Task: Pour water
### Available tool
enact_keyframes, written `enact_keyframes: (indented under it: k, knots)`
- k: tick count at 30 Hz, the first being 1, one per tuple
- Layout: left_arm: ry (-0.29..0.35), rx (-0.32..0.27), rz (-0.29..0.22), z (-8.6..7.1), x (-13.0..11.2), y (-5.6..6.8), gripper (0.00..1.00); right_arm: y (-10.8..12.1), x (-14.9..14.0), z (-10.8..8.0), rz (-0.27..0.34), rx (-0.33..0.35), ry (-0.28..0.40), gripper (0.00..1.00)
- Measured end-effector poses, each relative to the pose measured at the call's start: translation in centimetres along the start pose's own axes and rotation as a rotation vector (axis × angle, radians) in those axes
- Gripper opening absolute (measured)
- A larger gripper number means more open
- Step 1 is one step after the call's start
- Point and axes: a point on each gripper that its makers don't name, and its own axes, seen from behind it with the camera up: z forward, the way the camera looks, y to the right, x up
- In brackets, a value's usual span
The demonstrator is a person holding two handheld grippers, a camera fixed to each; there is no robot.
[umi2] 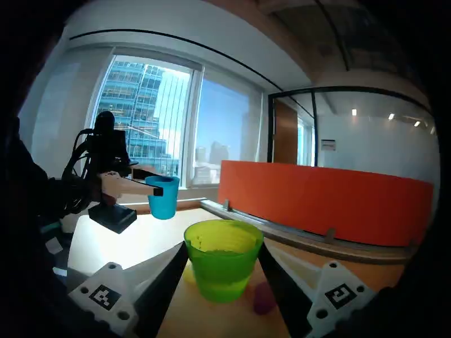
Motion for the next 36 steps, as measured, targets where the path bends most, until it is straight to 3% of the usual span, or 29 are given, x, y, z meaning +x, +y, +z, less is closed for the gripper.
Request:
enact_keyframes:
  k: [15,36]
  knots:
    - [-0.125,-0.031,0.05,-0.3,-5.2,1.4,0.89,0.7,-1.9,-0.9,0.007,0.006,-0.077,0.9]
    - [-0.269,-0.07,0.041,-1.0,-12.0,2.6,0.89,1.0,-5.8,-1.8,0.008,0.031,-0.211,0.91]
